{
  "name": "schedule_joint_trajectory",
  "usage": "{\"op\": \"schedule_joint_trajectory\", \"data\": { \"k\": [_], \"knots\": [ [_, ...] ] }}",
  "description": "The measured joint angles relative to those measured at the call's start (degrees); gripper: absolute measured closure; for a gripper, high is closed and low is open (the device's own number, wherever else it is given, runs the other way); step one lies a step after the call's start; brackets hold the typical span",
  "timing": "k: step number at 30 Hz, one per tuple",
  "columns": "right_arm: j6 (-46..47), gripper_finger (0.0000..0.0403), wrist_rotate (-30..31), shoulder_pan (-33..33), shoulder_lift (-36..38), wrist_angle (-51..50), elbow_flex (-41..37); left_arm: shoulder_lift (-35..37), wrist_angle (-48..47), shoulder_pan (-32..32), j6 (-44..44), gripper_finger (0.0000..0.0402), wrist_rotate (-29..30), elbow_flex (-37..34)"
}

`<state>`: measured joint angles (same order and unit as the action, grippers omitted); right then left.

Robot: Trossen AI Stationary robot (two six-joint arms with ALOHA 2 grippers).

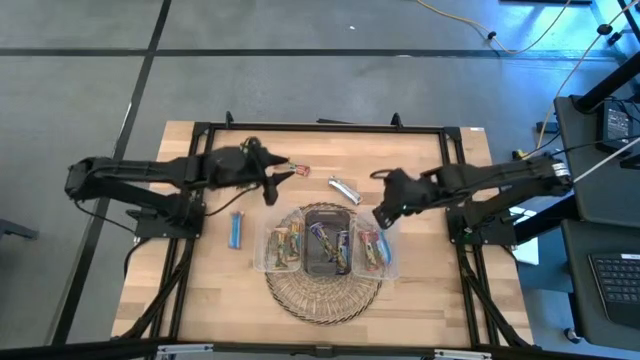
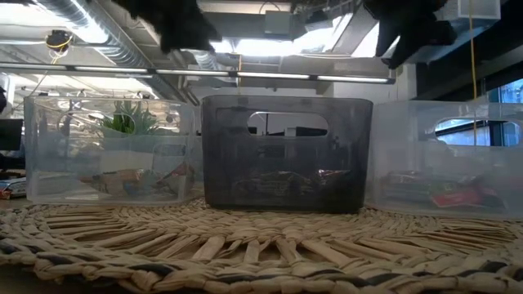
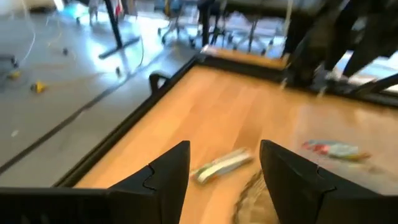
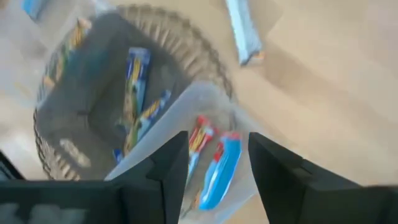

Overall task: Pick and place Granola Bars by type
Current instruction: Put the red granola bar into the right transparent bin

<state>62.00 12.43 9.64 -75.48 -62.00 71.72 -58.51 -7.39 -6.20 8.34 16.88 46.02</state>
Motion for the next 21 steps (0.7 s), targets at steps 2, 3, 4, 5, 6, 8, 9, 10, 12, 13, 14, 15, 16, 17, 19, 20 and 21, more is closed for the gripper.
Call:
{"op": "schedule_joint_trajectory", "data": {
  "k": [2, 3, 4, 5, 6, 8, 9, 10, 12, 13, 14, 15, 16, 17, 19, 20, 21],
  "knots": [
    [-2.1, 0.0233, 1.1, -1.6, 1.1, 0.1, 0.0, -1.4, -0.8, -4.5, -0.5, 0.0215, -5.1, 0.0],
    [-3.0, 0.0233, 1.1, -2.5, 1.3, 0.2, 0.0, -2.2, -1.3, -6.5, -1.6, 0.0215, -7.6, 0.0],
    [-4.5, 0.0233, 1.1, -3.6, 1.4, 0.4, 0.0, -3.1, -1.2, -8.4, -3.2, 0.0215, -9.9, 0.0],
    [-6.0, 0.0233, 1.1, -4.6, 1.4, 0.6, 0.0, -4.1, -1.5, -10.1, -4.9, 0.0215, -12.0, 0.0],
    [-7.7, 0.0233, 1.1, -5.7, 1.4, 0.7, 0.0, -5.1, -1.6, -11.7, -6.7, 0.0215, -13.7, 0.0],
    [-10.8, 0.0233, 1.1, -8.1, 1.3, 1.3, 0.0, -7.1, -2.0, -14.9, -9.3, 0.0215, -16.9, 0.0],
    [-12.3, 0.0233, 1.1, -9.1, 1.1, 1.7, 0.0, -8.2, -1.8, -16.4, -10.1, 0.0215, -18.3, 0.0],
    [-13.6, 0.0233, 1.1, -10.2, 0.9, 1.8, 0.0, -9.3, -1.8, -17.9, -10.8, 0.0215, -19.5, 0.0],
    [-16.2, 0.0233, 1.0, -11.9, 0.9, 1.9, 0.0, -11.9, -2.7, -20.5, -12.7, 0.0215, -20.6, 0.6],
    [-17.4, 0.0233, 1.1, -12.7, 0.8, 2.0, 0.0, -13.4, -3.8, -21.7, -13.8, 0.0215, -20.9, 1.5],
    [-18.4, 0.0233, 1.0, -13.5, 0.8, 2.1, 0.0, -15.1, -4.9, -22.7, -15.3, 0.0215, -21.0, 2.7],
    [-19.4, 0.0233, 1.0, -14.3, 0.7, 2.0, 0.0, -16.8, -6.3, -23.6, -17.1, 0.0215, -20.9, 4.1],
    [-20.5, 0.0233, 1.0, -15.1, 0.7, 2.1, 0.0, -18.5, -7.7, -24.5, -19.3, 0.0215, -21.0, 5.7],
    [-21.4, 0.0233, 1.0, -15.8, 0.7, 2.1, 0.0, -20.4, -9.0, -25.2, -21.6, 0.0215, -20.9, 7.3],
    [-22.9, 0.0233, 1.0, -17.0, 0.6, 2.0, 0.0, -24.3, -12.4, -26.7, -26.2, 0.0215, -21.0, 10.6],
    [-23.5, 0.0233, 1.0, -17.6, 0.6, 2.0, 0.0, -26.3, -14.1, -27.4, -28.3, 0.0215, -21.3, 12.2],
    [-24.2, 0.0233, 1.0, -18.2, 0.6, 2.0, 0.0, -28.3, -15.4, -27.9, -30.4, 0.0215, -21.9, 13.7]
  ]
}}
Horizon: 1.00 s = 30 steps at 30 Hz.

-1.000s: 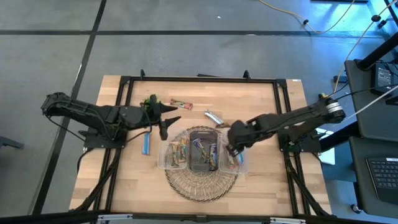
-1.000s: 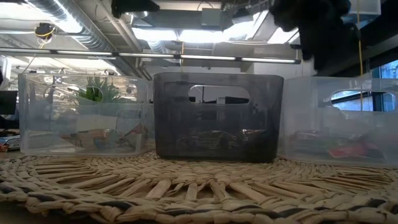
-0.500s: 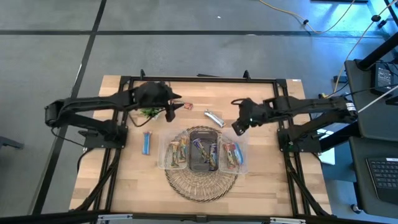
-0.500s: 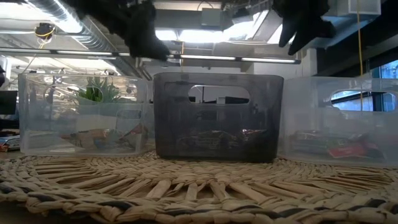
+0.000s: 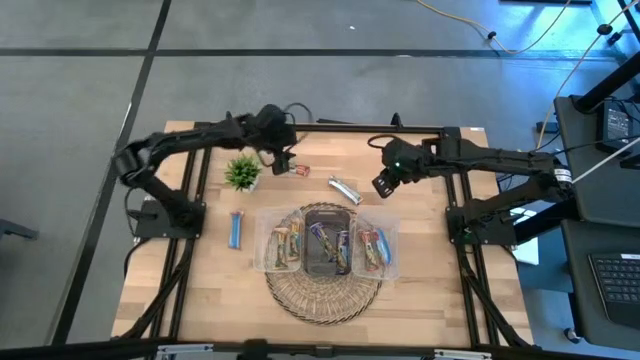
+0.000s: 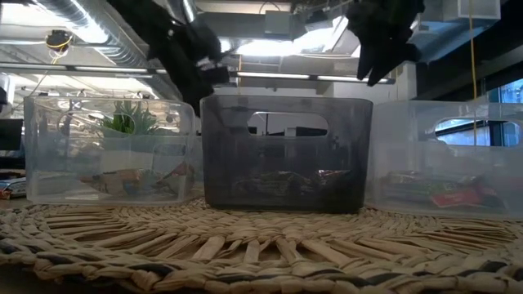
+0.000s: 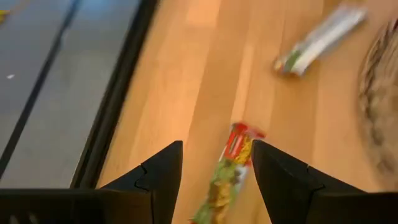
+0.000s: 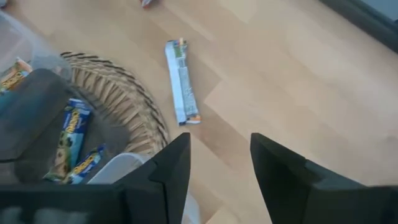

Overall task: Pick and place Granola Bars by type
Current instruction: Put the red granola bar into the right transparent bin

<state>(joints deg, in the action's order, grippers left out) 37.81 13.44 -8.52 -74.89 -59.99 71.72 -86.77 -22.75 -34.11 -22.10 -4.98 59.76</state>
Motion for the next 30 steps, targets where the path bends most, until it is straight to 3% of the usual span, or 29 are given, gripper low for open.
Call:
{"op": "schedule_joint_trajectory", "data": {
  "k": [8, 24, 30],
  "knots": [
    [-3.3, 0.0233, 0.0, -2.6, 0.0, 0.0, 0.0, -12.2, -7.3, -1.4, -12.9, 0.0215, -0.8, 6.0],
    [-4.1, 0.0233, 0.0, -3.0, 0.0, -0.1, 0.0, -23.1, -10.6, -1.4, -13.4, 0.0218, 0.4, 7.0],
    [-5.3, 0.0233, 0.0, -3.0, 0.0, -0.1, -0.1, -23.4, -11.0, -1.1, -11.6, 0.0265, 0.4, 6.9]
  ]
}}
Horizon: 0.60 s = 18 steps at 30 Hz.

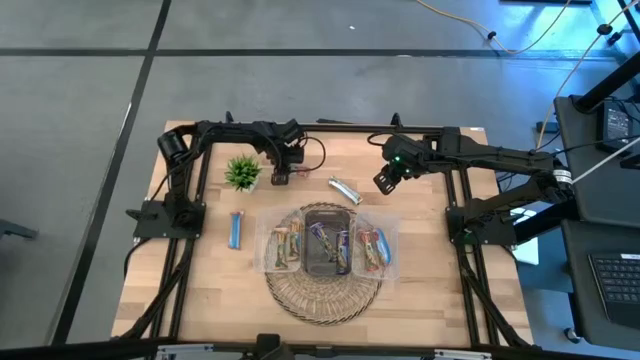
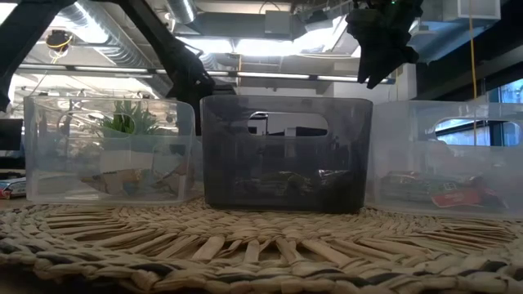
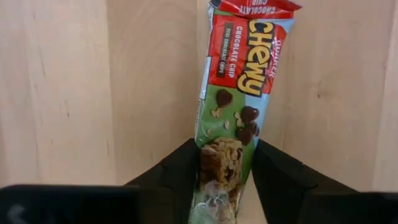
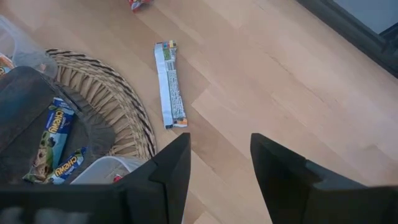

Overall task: Pick and place Granola Bars by type
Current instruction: Put the red granola bar into the right transparent bin

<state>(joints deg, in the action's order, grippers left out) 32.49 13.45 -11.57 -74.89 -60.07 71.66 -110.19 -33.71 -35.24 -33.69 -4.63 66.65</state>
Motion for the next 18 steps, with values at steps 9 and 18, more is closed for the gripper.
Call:
{"op": "schedule_joint_trajectory", "data": {
  "k": [9, 18],
  "knots": [
    [-1.7, 0.0233, 0.4, 0.1, 0.0, 0.6, 0.0, 0.3, 0.0, 0.0, 4.6, 0.0325, -0.3, -0.1],
    [-15.5, 0.0233, 8.7, 6.8, 0.0, 16.2, 0.0, 8.7, 0.4, 0.0, 7.3, 0.0329, -1.2, -0.4]
  ]
}}
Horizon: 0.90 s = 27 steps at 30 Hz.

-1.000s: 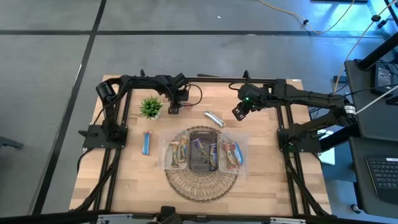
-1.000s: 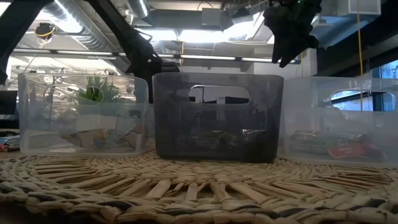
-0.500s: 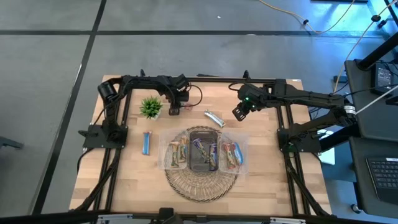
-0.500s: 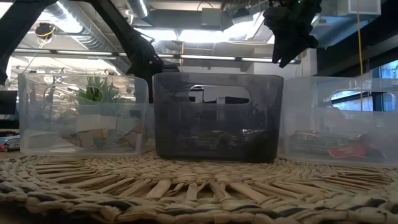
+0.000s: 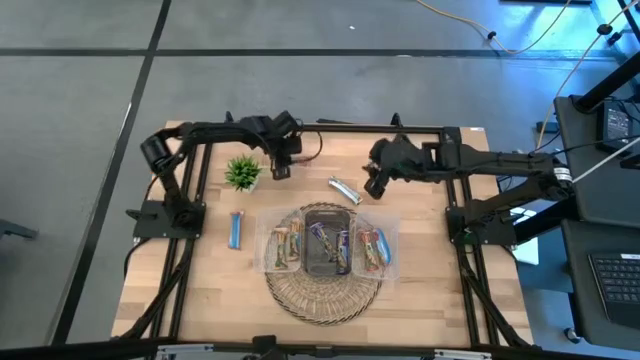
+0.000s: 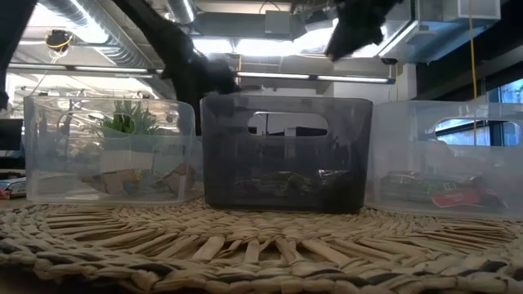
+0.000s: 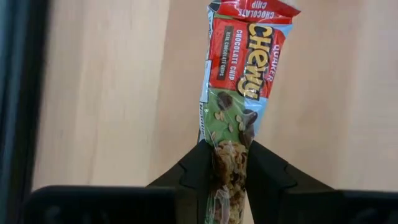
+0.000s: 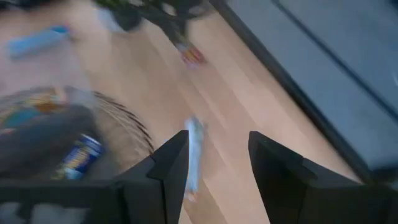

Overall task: Pick and place Granola Bars by type
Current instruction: Put the red granola bar into the right transparent bin

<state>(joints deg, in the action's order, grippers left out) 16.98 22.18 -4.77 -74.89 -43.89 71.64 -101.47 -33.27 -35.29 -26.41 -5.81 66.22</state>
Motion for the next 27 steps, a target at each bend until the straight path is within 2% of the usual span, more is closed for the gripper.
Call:
{"op": "schedule_joint_trajectory", "data": {
  "k": [3, 8, 10, 15, 19, 23, 27],
  "knots": [
    [-5.7, 0.0233, -0.2, 3.0, 0.0, 5.7, 0.0, 4.5, 0.8, 0.0, 2.4, 0.0330, -6.7, 0.0],
    [-16.9, 0.0233, -0.4, 8.0, 0.0, 14.9, 0.0, 13.3, 6.6, 0.3, 7.6, 0.0330, -22.0, -0.9],
    [-18.6, 0.0233, -0.4, 9.4, 0.0, 17.9, 0.0, 16.9, 10.3, 1.0, 9.6, 0.0330, -25.1, -2.3],
    [-18.7, 0.0233, -0.4, 11.8, 0.0, 21.7, 0.0, 24.7, 17.8, 5.8, 15.3, 0.0330, -25.4, -4.8],
    [-18.0, 0.0233, -0.4, 12.6, -0.4, 25.5, 0.0, 28.6, 28.2, 12.3, 20.1, 0.0330, -24.3, -7.1],
    [-15.7, 0.0233, -2.9, 13.0, -0.9, 29.5, 0.0, 29.3, 34.6, 19.6, 21.5, 0.0330, -18.7, -7.6],
    [-16.0, 0.0233, -10.2, 13.2, -1.1, 31.3, 0.0, 29.2, 38.9, 26.1, 21.2, 0.0330, -12.1, -7.6]
  ]
}}
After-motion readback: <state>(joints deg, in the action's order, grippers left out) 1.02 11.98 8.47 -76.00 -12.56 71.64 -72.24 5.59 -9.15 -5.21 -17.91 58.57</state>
